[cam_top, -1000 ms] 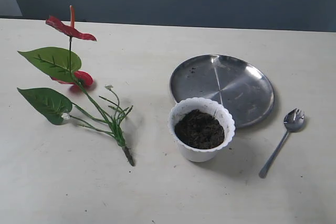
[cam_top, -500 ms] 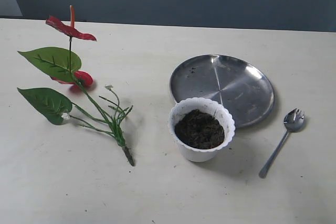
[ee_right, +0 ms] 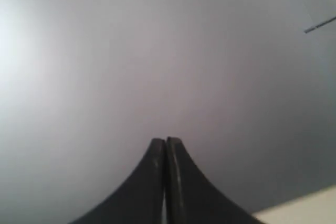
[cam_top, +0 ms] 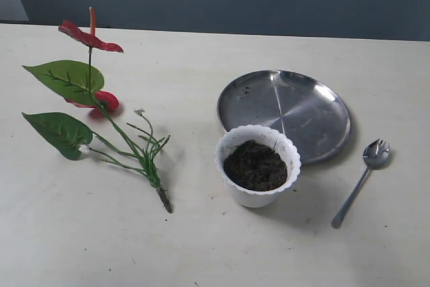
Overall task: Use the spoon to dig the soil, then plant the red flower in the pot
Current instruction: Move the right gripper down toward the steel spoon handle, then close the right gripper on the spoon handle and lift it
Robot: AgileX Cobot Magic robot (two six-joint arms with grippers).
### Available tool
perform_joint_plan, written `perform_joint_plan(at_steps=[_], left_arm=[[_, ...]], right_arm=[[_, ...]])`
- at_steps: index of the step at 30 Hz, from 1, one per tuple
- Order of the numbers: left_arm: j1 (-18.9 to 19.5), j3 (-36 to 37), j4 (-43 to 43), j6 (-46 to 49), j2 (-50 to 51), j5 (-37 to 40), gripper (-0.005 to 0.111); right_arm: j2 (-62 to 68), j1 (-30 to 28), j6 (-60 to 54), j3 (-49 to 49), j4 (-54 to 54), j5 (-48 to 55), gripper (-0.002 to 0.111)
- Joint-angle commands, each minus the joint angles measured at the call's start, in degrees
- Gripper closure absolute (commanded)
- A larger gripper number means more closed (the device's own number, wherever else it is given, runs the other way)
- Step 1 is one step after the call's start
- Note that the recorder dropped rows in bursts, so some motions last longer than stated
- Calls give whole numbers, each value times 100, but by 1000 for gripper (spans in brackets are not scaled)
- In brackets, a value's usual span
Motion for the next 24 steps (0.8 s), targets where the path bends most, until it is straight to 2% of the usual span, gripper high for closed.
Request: perform_joint_plan(at_steps=[1,6,8,10,13,16,21,24], left_arm=[[-38,-13,-45,-32,-26,-49,106],[-38,-13,-45,-32,-26,-49,106],[-38,-13,-45,-32,-26,-49,106],[-38,-13,-45,-32,-26,-49,106],[-38,-13,-45,-32,-26,-49,106],[-38,-13,-45,-32,-26,-49,106],[-38,-13,-45,-32,-26,-49,106],[-38,-13,-45,-32,-26,-49,106]], right_arm=[[1776,-15,-441,-1201,-1069,2288,109],[3915,181,-1885,-2380,-372,4433,109],[4720,364,-1910,-2759,-167,5210,109],[5354,557,-1899,-2920,-31,5566,109],[6173,805,-1797,-2933,383,5464,109],[7283,1112,-1797,-2933,1067,4718,109],[8439,1240,-1809,-2933,1339,4078,107],[8816,1240,-1809,-2933,1328,4011,78]])
